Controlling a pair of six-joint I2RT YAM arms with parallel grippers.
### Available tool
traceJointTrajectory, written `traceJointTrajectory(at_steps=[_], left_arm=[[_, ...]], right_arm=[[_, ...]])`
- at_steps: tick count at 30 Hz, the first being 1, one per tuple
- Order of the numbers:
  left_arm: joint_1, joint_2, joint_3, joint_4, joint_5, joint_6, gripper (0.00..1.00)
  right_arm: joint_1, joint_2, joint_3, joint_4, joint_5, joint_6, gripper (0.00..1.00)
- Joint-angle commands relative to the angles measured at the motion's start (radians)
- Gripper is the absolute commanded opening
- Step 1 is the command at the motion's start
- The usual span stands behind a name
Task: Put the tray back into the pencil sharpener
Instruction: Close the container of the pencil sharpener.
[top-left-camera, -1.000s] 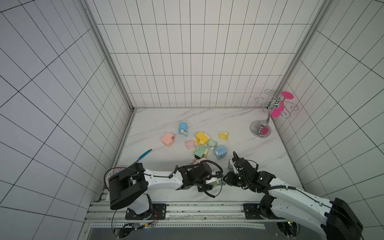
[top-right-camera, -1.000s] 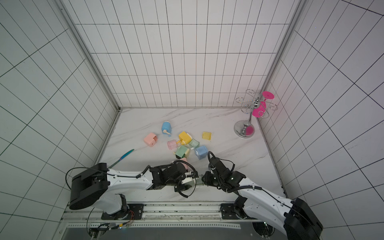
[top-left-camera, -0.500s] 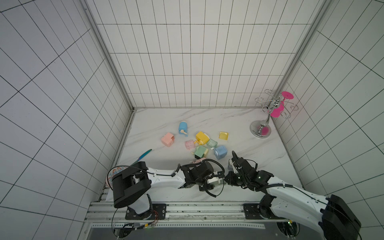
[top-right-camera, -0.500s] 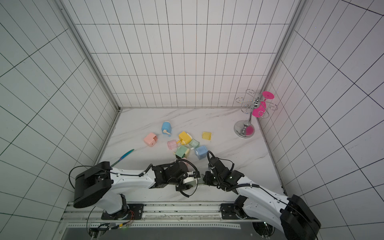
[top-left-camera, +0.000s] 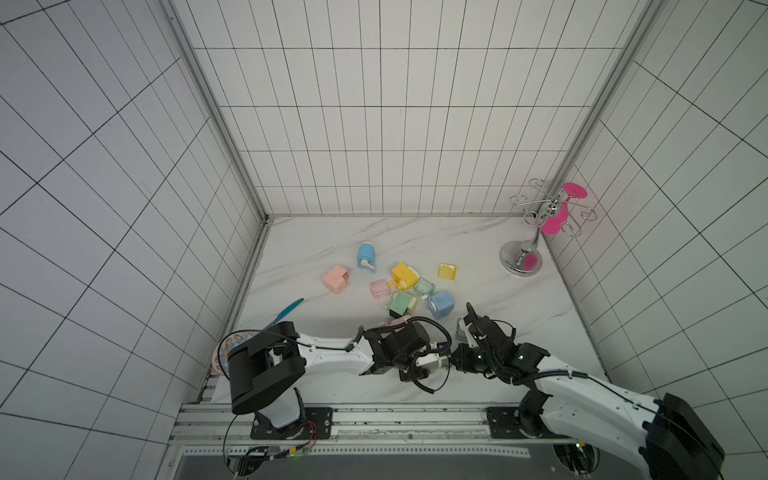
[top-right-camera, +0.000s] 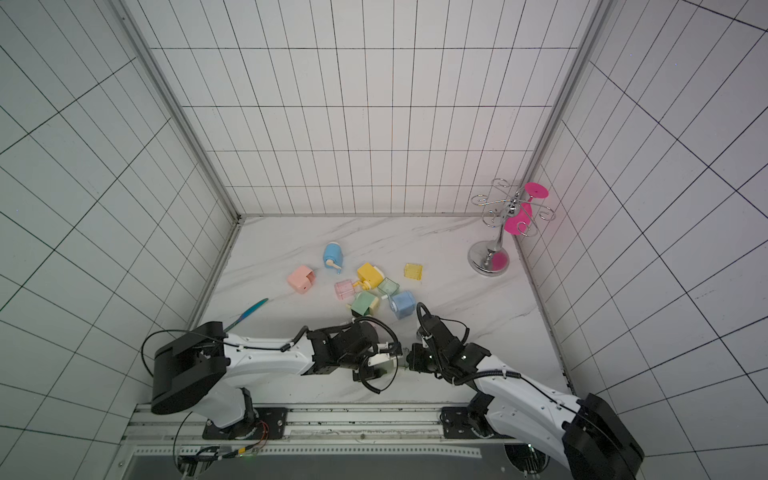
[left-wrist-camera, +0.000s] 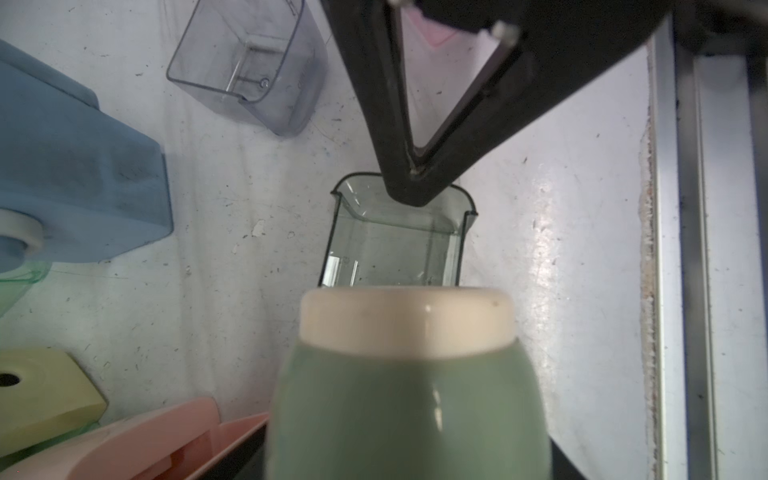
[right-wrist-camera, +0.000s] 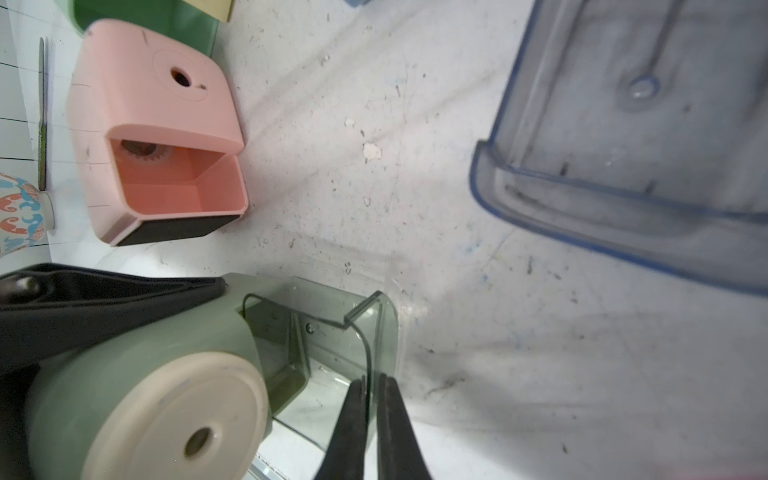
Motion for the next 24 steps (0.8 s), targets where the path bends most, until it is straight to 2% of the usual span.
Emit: traceJointTrajectory(at_steps=[1, 7, 13, 17, 24], left_arm=[[-0.002, 0.044, -0.008, -0.007, 0.0, 0.053, 0.18], [-0.006, 0.035, -0.012, -0.007, 0.0, 0.093, 0.17], [-0.015, 0.038, -0.01, -0.011, -0.004, 0.109, 0.16], [-0.022, 0.027, -0.017, -0.007, 0.013, 0.118, 0.16], [-0.021, -0.004, -0.045, 0.035, 0.04, 0.098, 0.15]], right_arm=[[0.005, -0.001, -0.005, 0.04, -0.079, -0.054, 0.04], [0.005, -0.004, 0.071, -0.15, -0.044, -0.178, 0.0], [0.007, 0.001, 0.111, -0.235, -0.043, -0.251, 0.0], [0.007, 0.015, 0.106, -0.178, -0.086, -0.232, 0.01], [0.003, 0.025, 0.038, 0.035, -0.175, -0.101, 0.09]])
